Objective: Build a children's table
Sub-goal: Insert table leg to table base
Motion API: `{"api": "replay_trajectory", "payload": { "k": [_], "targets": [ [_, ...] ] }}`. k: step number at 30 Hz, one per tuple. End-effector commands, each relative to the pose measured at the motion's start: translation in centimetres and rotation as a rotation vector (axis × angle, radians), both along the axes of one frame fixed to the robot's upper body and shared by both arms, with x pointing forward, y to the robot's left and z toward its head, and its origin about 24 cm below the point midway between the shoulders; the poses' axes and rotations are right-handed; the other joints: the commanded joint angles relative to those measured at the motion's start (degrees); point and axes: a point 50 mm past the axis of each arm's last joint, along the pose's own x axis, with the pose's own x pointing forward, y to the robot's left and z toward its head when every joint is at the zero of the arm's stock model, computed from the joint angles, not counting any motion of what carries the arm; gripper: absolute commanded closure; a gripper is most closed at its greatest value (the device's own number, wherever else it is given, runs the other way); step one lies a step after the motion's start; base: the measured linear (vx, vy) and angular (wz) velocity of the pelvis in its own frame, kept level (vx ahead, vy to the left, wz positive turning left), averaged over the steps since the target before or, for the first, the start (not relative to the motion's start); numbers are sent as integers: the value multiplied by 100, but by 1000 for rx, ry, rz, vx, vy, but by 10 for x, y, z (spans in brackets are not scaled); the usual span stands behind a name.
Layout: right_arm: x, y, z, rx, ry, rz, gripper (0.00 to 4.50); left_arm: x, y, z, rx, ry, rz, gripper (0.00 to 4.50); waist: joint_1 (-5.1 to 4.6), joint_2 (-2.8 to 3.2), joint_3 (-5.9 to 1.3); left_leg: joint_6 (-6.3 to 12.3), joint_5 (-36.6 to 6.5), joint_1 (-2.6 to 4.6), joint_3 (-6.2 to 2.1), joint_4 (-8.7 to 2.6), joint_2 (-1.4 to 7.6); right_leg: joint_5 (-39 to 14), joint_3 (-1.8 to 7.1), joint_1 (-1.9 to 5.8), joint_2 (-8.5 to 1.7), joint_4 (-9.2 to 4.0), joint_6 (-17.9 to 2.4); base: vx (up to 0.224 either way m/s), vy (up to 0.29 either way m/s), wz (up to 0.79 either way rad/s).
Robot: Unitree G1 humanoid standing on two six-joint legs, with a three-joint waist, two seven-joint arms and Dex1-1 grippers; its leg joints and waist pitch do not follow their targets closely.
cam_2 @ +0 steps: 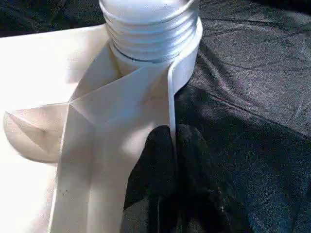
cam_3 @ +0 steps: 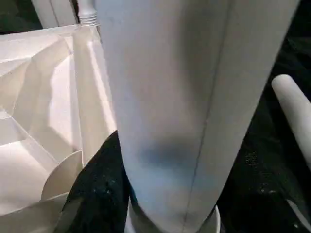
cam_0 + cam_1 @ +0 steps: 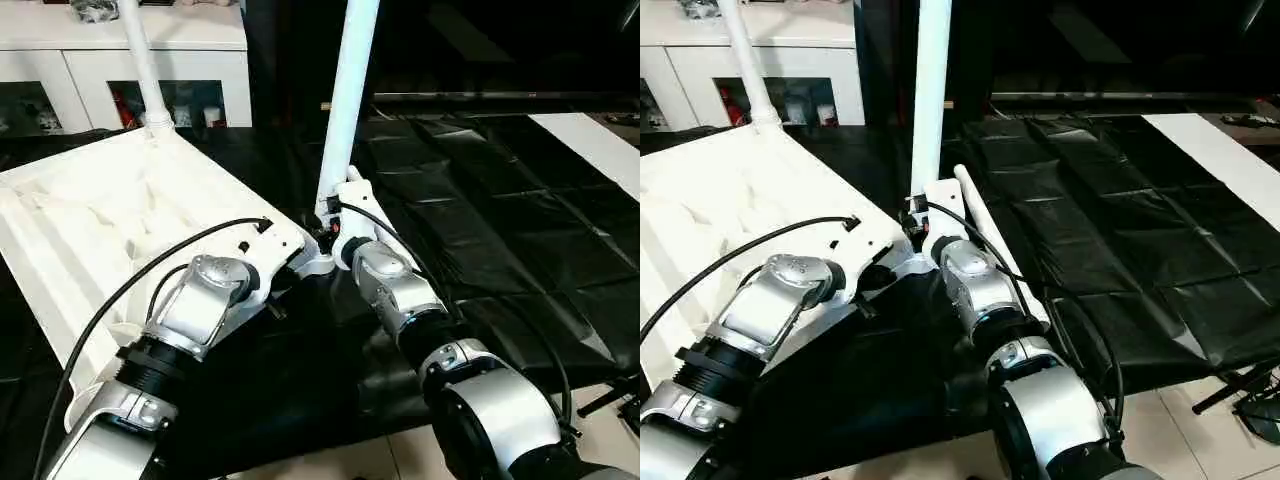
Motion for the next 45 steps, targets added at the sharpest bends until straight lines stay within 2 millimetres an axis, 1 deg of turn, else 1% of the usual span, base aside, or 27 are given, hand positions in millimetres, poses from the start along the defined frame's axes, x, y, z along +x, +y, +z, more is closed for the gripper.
{"api": "replay_trajectory", "payload": {
  "k": [1,3,4,5,6,8,10,12,13,14,15,16,18,19,22,24,26,27,28,30,33,35,38,39,40,42,45],
  "targets": [
    [-14,-9,-37,-50,160,-5,191,4,-9,18,-39,-87,-54,450,-41,125,-239,-15,-3242,116,47,-406,-12,-3355,108,79,-372,-564,-190,0,0,0],
    [-12,-7,-32,-33,142,7,185,4,-8,18,-39,-87,-53,450,-24,121,-250,-8,-3192,118,63,-405,-6,-3239,139,69,-382,-555,-257,0,0,0],
    [-11,-6,-29,-23,133,20,175,4,-7,18,-39,-88,-54,450,-18,109,-265,0,-3019,75,60,-413,-5,-3127,159,114,-384,-503,-309,0,0,0],
    [-10,-5,-28,-17,126,29,156,4,-7,19,-39,-89,-54,450,-13,119,-256,3,-2974,66,67,-420,1,-3081,172,107,-385,-493,-343,0,0,0],
    [-10,-5,-27,-17,121,34,156,4,-7,19,-39,-90,-54,450,-3,125,-256,1,-2938,74,76,-420,7,-3038,188,95,-390,-492,-379,0,0,0],
    [-10,-4,-25,-8,116,44,136,5,-6,19,-39,-91,-56,450,15,123,-272,-14,-2683,40,96,-422,14,-2798,238,110,-392,-435,-520,0,0,0],
    [-9,-3,-23,1,103,46,116,5,-6,19,-38,-94,-58,450,42,118,-300,-37,-2320,-1,125,-429,32,-2308,298,134,-380,-346,-703,0,0,0],
    [-8,-3,-21,10,95,50,109,5,-5,20,-39,-97,-60,450,62,108,-319,-43,-2067,-19,151,-421,30,-2038,329,148,-372,-294,-796,0,0,0],
    [-8,-3,-20,16,84,65,93,5,-5,20,-40,-98,-62,450,97,59,-368,-4,-1568,-75,206,-382,14,-1613,368,179,-361,-203,-885,0,0,0],
    [-8,-2,-19,19,80,72,93,5,-5,20,-41,-98,-63,450,118,56,-378,22,-1443,-78,221,-376,29,-1539,370,169,-355,-170,-907,0,0,0],
    [-8,-2,-16,32,64,101,72,5,-4,20,-44,-99,-70,450,129,65,-380,52,-1407,-57,263,-342,38,-1529,392,104,-343,-166,-966,0,0,0],
    [-7,-2,-15,37,59,110,72,4,-4,19,-44,-100,-72,450,130,56,-368,57,-1504,-55,279,-324,40,-1633,419,60,-322,-144,-1017,0,0,0],
    [-7,-3,-12,36,40,133,58,4,-4,20,-45,-109,-92,450,136,45,-387,59,-1472,-65,301,-300,21,-1605,446,68,-323,-132,-1041,62,-37,7],
    [-6,-5,-5,34,2,186,50,3,-2,19,-40,-112,-110,450,164,47,-445,136,-879,-134,314,-266,14,-832,468,134,-314,-10,-1147,64,-35,5],
    [-6,-15,5,12,-40,258,15,1,-1,19,-50,-116,-159,450,190,36,-475,330,-146,-195,325,-210,-8,234,467,199,-267,126,-1306,20,-8,0],
    [-9,-21,8,4,-42,299,15,-1,0,18,-58,-108,-174,450,207,30,-472,379,-105,-194,334,-192,-26,389,470,202,-252,129,-1335,0,0,0],
    [-17,-31,12,-32,-47,388,15,-5,2,18,-72,-103,-222,450,236,21,-513,516,162,-187,331,-139,-39,896,483,226,-223,191,-1397,0,0,0],
    [-21,-35,12,-47,-48,424,15,-7,3,17,-72,-97,-237,450,248,13,-487,584,111,-189,339,-143,-34,901,476,195,-219,175,-1414,0,0,0],
    [-24,-37,12,-54,-45,447,15,-8,5,17,-70,-92,-241,450,264,30,-485,566,-88,-166,351,-143,-25,662,482,179,-232,162,-1413,0,0,0],
    [-31,-44,12,-80,-47,489,15,-9,7,16,-75,-94,-266,450,288,19,-447,446,-417,-169,348,-177,-12,113,482,179,-244,101,-1322,0,0,0],
    [-40,-50,14,-93,-53,520,15,-12,11,16,-85,-101,-298,450,296,20,-417,235,-850,-151,345,-206,8,-692,485,150,-261,23,-1080,0,0,0],
    [-49,-57,19,-73,-58,528,15,-15,14,16,-111,-108,-299,450,307,6,-418,184,-931,-128,349,-205,9,-922,496,129,-254,5,-933,0,0,0],
    [-58,-64,23,-35,-48,512,15,-17,13,20,-151,-178,-299,450,318,-4,-424,151,-880,-163,330,-210,11,-1042,493,152,-252,-4,-804,0,0,0],
    [-62,-67,25,-19,-43,495,15,-16,16,19,-140,-180,-261,450,303,-8,-428,144,-861,-176,332,-211,9,-1044,493,137,-255,0,-801,0,0,0],
    [-64,-70,26,-4,-45,468,15,-15,18,17,-137,-176,-220,450,319,21,-438,135,-828,-158,335,-197,10,-968,497,124,-244,11,-801,0,0,0],
    [-66,-73,26,7,-45,441,15,-15,20,15,-137,-176,-198,450,302,-9,-434,118,-816,-190,333,-200,-3,-999,490,140,-237,10,-777,0,0,0],
    [-71,-77,26,35,-30,407,15,-18,22,15,-157,-190,-186,450,295,-17,-435,109,-790,-202,328,-200,-6,-1027,490,140,-242,5,-744,0,0,0]
  ]
}}
